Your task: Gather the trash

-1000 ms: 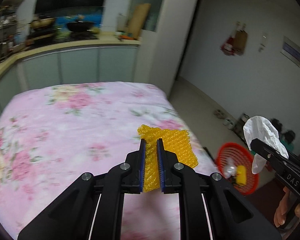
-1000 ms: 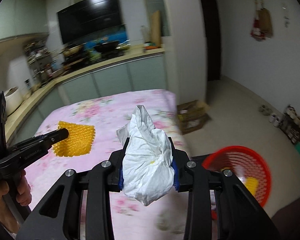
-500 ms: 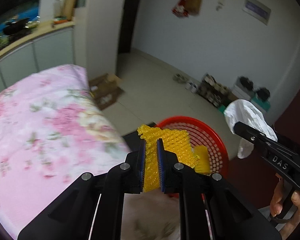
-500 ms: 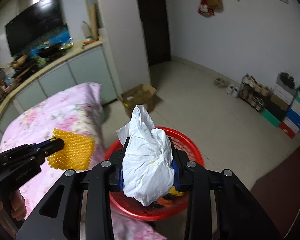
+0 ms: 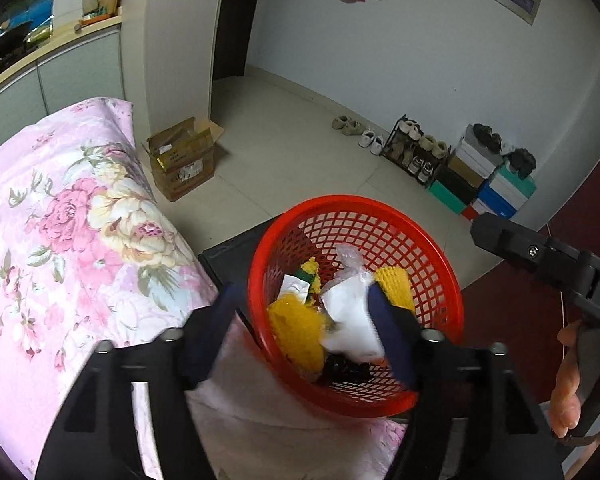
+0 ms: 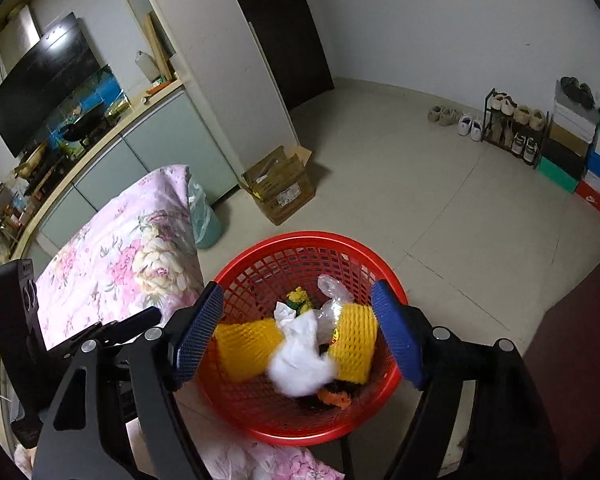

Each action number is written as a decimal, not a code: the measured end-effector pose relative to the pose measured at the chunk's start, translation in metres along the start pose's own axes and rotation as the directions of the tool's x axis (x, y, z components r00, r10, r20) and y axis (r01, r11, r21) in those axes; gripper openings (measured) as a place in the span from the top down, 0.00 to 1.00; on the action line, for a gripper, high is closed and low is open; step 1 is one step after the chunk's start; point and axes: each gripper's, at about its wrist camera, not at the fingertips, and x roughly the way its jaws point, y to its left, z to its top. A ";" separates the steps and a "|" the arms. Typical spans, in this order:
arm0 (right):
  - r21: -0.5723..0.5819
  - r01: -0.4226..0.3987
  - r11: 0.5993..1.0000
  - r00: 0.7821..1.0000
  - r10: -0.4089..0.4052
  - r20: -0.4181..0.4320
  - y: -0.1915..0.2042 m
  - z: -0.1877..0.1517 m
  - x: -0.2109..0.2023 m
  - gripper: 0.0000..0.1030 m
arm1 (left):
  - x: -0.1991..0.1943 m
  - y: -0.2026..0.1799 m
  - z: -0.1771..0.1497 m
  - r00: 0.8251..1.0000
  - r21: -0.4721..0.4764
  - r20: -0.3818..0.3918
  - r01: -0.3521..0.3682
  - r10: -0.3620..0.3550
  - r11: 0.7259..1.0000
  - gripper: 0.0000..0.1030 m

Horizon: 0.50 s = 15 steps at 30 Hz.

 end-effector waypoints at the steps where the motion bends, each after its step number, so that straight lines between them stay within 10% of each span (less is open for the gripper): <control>1: -0.004 0.003 1.000 1.000 -0.003 0.007 0.001 0.000 -0.003 0.28 | -0.003 0.002 -0.001 1.000 -0.001 0.007 -0.009 0.009 1.000 0.27; 8: -0.055 0.014 0.998 0.997 -0.010 0.082 0.013 -0.013 -0.035 0.20 | -0.050 0.008 -0.008 0.984 -0.011 0.110 -0.143 0.143 0.990 0.21; 15: -0.156 -0.016 0.988 0.988 0.039 0.147 0.046 -0.043 -0.074 0.11 | -0.121 0.019 -0.033 0.921 -0.065 0.246 -0.294 0.301 0.954 0.17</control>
